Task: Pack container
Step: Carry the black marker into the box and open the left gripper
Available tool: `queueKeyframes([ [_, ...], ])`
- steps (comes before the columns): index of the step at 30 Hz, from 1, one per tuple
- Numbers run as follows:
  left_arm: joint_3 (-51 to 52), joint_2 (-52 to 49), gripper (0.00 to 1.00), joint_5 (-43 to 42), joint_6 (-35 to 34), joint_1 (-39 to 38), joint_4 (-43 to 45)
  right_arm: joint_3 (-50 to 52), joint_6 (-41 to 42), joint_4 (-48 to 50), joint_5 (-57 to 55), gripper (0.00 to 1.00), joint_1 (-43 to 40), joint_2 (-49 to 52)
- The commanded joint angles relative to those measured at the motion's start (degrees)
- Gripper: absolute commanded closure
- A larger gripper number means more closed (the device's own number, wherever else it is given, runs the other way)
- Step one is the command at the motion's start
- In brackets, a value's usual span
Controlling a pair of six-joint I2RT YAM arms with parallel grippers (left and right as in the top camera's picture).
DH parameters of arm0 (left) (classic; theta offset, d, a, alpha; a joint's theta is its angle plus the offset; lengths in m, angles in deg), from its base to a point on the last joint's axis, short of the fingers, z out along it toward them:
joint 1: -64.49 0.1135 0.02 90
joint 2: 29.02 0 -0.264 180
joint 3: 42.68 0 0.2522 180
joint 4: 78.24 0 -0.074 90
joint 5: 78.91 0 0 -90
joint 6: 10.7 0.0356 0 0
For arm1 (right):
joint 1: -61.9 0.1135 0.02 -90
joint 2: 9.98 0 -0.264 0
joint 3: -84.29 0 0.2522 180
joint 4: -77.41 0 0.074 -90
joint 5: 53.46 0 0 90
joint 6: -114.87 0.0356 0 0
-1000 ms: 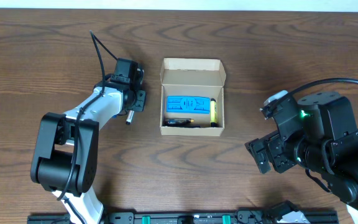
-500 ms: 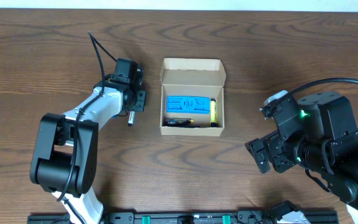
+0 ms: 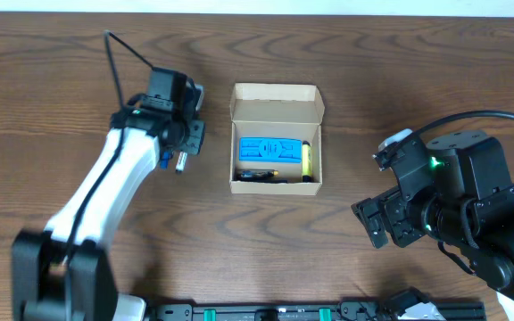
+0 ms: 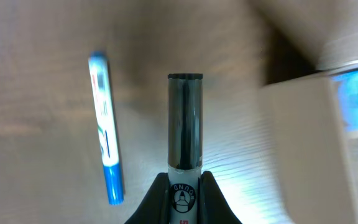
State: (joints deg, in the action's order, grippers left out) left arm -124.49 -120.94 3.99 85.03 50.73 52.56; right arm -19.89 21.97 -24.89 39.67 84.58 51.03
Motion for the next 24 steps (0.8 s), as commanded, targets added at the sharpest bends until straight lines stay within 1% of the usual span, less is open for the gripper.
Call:
queueKeyframes([
  [1,-1.2,5.9,0.94,-7.2,11.2,-2.8,-0.3,-0.7,0.9,0.0,-0.1,0.01,-0.5,0.0],
  [2,-1.2,7.6,0.95,-9.0,15.2,-4.3,-0.3,-0.7,0.9,0.0,-0.1,0.01,-0.5,0.1],
  [5,-1.2,10.4,0.94,-11.0,23.1,-8.3,-0.2,-0.7,1.0,0.0,-0.1,0.01,-0.5,0.1],
  [7,-1.2,11.3,0.95,-11.0,26.8,-11.9,0.2,-0.7,1.0,0.0,-0.1,0.01,-0.5,0.1],
  [11,-1.2,10.8,0.94,-9.4,28.2,-18.6,2.1,-0.7,0.9,0.0,-0.1,0.01,-0.5,0.1],
  [13,-1.2,10.0,0.94,-7.4,30.5,-21.3,2.9,-0.7,1.0,0.0,-0.1,0.01,-0.5,0.1],
  [15,-1.2,8.9,0.94,-5.1,35.7,-23.8,3.6,-0.7,0.9,0.0,-0.1,0.01,-0.5,0.1],
  [19,-1.2,6.5,0.94,-3.9,53.2,-26.4,4.2,-0.7,0.9,0.0,-0.1,0.01,-0.5,0.1],
  [20,-1.2,5.9,0.94,-4.0,56.5,-26.5,4.3,-0.7,1.0,0.0,-0.1,0.01,-0.5,0.1],
  [21,-1.2,5.1,0.94,-4.0,59.2,-26.5,4.4,-0.7,0.9,0.0,-0.1,0.01,-0.5,0.1],
  [22,-1.2,4.5,0.94,-3.9,60.5,-26.5,4.6,-0.7,0.9,0.0,-0.1,0.01,-0.5,0.1],
  [24,-1.2,3.1,0.94,-3.8,61.2,-26.2,5.0,-0.7,0.9,0.0,-0.1,0.01,-0.5,0.1],
])
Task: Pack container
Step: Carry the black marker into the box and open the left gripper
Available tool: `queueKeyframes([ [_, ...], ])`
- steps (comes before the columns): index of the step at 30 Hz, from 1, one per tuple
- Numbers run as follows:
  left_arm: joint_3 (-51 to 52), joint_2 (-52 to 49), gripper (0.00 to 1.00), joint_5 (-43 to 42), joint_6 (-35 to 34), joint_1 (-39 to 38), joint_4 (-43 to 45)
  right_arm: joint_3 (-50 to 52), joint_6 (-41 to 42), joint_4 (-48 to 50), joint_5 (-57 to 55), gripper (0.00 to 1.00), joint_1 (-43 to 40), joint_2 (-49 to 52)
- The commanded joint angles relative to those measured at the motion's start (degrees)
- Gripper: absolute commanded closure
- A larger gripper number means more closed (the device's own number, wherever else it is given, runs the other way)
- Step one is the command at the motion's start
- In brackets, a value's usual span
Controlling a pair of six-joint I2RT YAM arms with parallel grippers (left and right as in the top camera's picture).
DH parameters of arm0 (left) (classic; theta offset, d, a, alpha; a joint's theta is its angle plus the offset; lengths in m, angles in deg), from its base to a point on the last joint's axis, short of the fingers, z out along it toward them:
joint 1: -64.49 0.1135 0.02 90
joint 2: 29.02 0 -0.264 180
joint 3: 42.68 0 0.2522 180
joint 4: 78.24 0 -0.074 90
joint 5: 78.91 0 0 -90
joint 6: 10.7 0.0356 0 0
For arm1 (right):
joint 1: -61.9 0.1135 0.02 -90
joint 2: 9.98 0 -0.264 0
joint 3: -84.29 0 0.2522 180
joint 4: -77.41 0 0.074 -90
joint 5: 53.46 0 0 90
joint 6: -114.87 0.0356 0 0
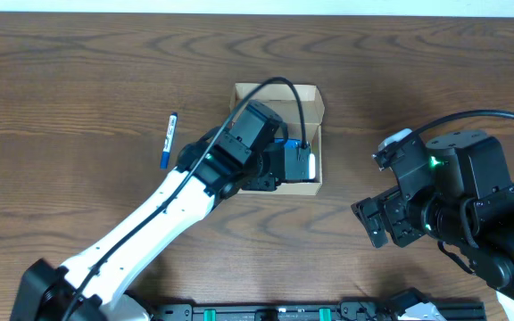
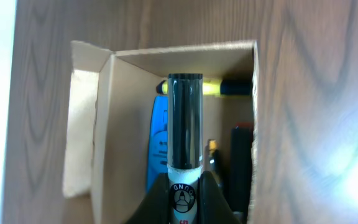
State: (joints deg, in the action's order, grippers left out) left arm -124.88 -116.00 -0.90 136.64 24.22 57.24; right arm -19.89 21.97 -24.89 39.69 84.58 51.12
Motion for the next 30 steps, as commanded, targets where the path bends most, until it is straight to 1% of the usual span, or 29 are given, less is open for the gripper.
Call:
queueKeyframes([
  [1,-0.8,-2.9,0.94,1.0,9.6,0.5,0.7,-0.7,0.9,0.0,-0.1,0.01,-0.5,0.0],
  [9,-0.8,-8.2,0.94,1.0,10.4,0.5,2.4,-0.7,1.0,0.0,-0.1,0.01,-0.5,0.0],
  [24,-0.8,-13.4,0.94,1.0,9.3,0.6,4.0,-0.7,1.0,0.0,-0.1,0.01,-0.5,0.0],
  [25,-0.8,-13.4,0.9,1.0,9.3,0.6,4.1,-0.7,0.9,0.0,-0.1,0.01,-0.5,0.0],
  [26,-0.8,-13.4,0.82,1.0,9.3,0.6,4.2,-0.7,1.0,0.0,-0.1,0.01,-0.5,0.0],
  [27,-0.8,-13.4,0.68,1.0,8.9,0.6,4.4,-0.7,1.0,0.0,-0.1,0.01,-0.5,0.0],
  [28,-0.8,-13.4,0.64,1.1,8.1,0.6,4.7,-0.7,0.9,0.0,-0.1,0.01,-0.5,0.0],
  [30,-0.8,-13.4,0.61,1.5,6.5,0.6,5.5,-0.7,0.9,0.0,-0.1,0.01,-0.5,0.0],
])
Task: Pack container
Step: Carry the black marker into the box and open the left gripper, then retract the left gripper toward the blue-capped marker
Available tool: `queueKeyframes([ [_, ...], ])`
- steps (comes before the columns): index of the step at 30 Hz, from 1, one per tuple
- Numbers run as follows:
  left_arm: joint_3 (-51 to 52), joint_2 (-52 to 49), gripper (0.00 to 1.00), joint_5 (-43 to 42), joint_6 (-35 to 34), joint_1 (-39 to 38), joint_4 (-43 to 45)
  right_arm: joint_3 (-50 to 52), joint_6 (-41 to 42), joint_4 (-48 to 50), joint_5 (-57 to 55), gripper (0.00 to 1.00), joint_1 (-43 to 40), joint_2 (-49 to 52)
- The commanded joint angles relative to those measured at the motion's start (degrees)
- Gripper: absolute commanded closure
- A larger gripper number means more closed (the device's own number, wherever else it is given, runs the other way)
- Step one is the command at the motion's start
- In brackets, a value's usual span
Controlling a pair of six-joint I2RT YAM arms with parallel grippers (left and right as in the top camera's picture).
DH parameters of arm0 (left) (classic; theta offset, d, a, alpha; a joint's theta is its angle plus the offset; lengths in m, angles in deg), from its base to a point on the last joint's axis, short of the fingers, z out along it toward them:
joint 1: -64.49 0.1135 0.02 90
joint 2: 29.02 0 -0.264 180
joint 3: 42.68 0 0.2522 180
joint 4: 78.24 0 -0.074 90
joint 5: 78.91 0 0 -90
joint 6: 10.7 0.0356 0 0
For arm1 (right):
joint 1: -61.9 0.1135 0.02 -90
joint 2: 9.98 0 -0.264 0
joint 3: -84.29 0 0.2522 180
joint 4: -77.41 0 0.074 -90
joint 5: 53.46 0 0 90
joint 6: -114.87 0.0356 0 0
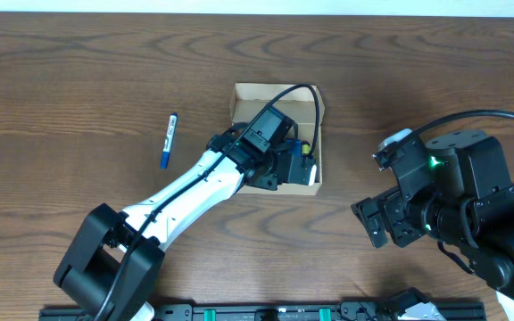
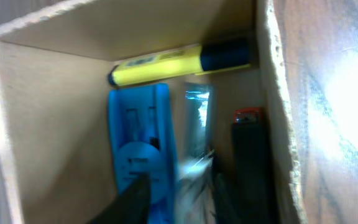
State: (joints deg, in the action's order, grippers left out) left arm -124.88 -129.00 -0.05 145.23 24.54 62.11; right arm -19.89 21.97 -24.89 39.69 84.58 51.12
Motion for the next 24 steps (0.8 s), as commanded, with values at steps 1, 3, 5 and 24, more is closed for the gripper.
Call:
queueKeyframes([
  [1,-0.8,-0.4,0.59,1.0,-3.1,0.3,1.1,-0.7,1.0,0.0,-0.1,0.01,-0.5,0.0],
  [3,-0.8,-0.2,0.57,1.6,-4.8,0.3,1.9,-0.7,1.0,0.0,-0.1,0.01,-0.5,0.0],
  [5,-0.8,0.5,0.56,3.2,-7.5,0.2,2.6,-0.7,1.0,0.0,-0.1,0.01,-0.5,0.0],
  [24,-0.9,27.2,0.42,23.8,-47.0,3.5,-2.3,-0.7,1.0,0.0,-0.1,0.01,-0.5,0.0],
])
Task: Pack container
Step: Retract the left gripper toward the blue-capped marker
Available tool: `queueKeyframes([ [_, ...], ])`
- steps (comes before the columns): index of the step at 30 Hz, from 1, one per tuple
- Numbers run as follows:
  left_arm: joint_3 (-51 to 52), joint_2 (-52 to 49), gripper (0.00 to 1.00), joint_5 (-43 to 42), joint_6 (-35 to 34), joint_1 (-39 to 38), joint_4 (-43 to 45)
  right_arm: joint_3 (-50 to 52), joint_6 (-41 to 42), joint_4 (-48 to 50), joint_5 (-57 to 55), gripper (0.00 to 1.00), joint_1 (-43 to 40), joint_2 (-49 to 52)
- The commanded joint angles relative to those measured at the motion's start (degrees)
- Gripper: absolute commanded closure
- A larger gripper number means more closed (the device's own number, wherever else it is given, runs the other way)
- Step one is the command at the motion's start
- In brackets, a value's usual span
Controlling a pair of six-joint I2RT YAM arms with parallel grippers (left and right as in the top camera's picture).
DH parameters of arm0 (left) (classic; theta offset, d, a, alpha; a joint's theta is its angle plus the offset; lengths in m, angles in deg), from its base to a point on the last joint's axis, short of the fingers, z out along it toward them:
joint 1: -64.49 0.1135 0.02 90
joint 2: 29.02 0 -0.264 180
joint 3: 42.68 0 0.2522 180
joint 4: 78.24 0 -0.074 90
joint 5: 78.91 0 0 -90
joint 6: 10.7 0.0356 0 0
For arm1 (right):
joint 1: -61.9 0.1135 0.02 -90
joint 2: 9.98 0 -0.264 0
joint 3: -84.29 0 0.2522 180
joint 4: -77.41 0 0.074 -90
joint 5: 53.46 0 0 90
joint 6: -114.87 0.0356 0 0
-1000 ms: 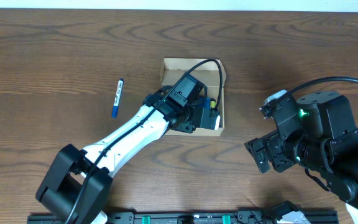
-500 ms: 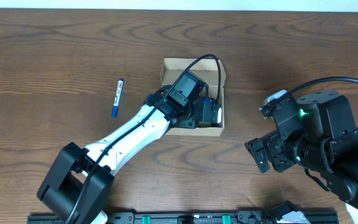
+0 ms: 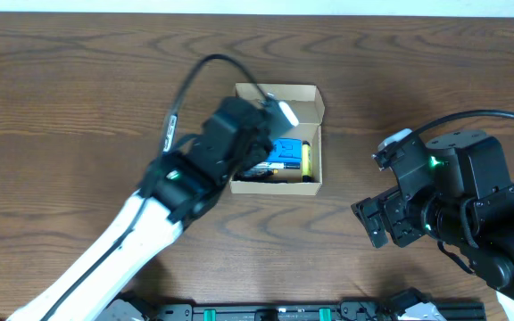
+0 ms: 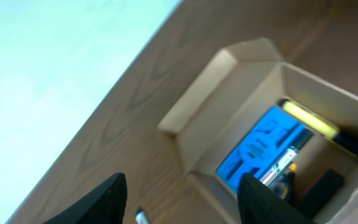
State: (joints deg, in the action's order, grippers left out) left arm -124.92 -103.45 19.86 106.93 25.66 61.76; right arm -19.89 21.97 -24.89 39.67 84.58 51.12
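The open cardboard box (image 3: 276, 93) (image 4: 229, 93) sits mid-table. Inside lie a blue case (image 3: 286, 152) (image 4: 263, 144), a yellow highlighter (image 3: 307, 160) (image 4: 309, 119), a dark item (image 4: 323, 186) and a white-barrelled marker (image 4: 283, 163) resting by the blue case. My left gripper (image 4: 182, 208) is open and empty, raised above the box's left edge. In the overhead view the left wrist (image 3: 235, 138) covers the box's left side. My right gripper (image 3: 375, 225) hangs at the right, well away from the box; its jaws are unclear.
The tip of a blue pen (image 4: 140, 216) shows on the wood left of the box; in the overhead view my left arm hides it. The left arm's cable (image 3: 178, 89) loops over the table. The right arm's bulky body (image 3: 458, 196) fills the lower right.
My left gripper was low inside the box with its jaws parted round the marker. Now it is up and back toward the box's left edge, wide open, and the marker lies in the box.
My left gripper held a black-capped marker left of the box, beside the blue pen. It then held the marker over the open box, then was down inside it with jaws parted. Now the marker rests in the box and the gripper is empty. The right arm stayed still.
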Motion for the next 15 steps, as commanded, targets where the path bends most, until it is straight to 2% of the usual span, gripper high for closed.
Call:
queueKeyframes([
  [1,-0.8,2.1,0.42,3.8,-10.0,3.5,-2.8,-0.7,0.9,0.0,-0.1,0.01,-0.5,0.0],
  [4,-0.8,2.6,0.42,3.8,-14.7,8.4,-5.8,-0.7,0.9,0.0,-0.1,0.01,-0.5,0.0],
  [7,-0.8,2.4,0.37,3.4,-18.7,13.9,-8.9,-0.7,0.9,0.0,-0.1,0.01,-0.5,0.0],
  [10,-0.8,2.3,0.36,3.2,-20.2,19.3,-11.2,-0.7,0.9,0.0,-0.1,0.01,-0.5,0.0],
  [12,-0.8,2.1,0.26,3.2,-20.2,21.8,-11.9,-0.7,0.9,0.0,-0.1,0.01,-0.5,0.0],
  [14,-0.8,1.9,0.05,3.2,-20.2,23.6,-12.5,-0.7,1.0,0.0,-0.1,0.01,-0.5,0.0],
  [15,-0.8,1.9,0.05,3.2,-20.2,24.2,-12.5,-0.7,1.0,0.0,-0.1,0.01,-0.5,0.0],
])
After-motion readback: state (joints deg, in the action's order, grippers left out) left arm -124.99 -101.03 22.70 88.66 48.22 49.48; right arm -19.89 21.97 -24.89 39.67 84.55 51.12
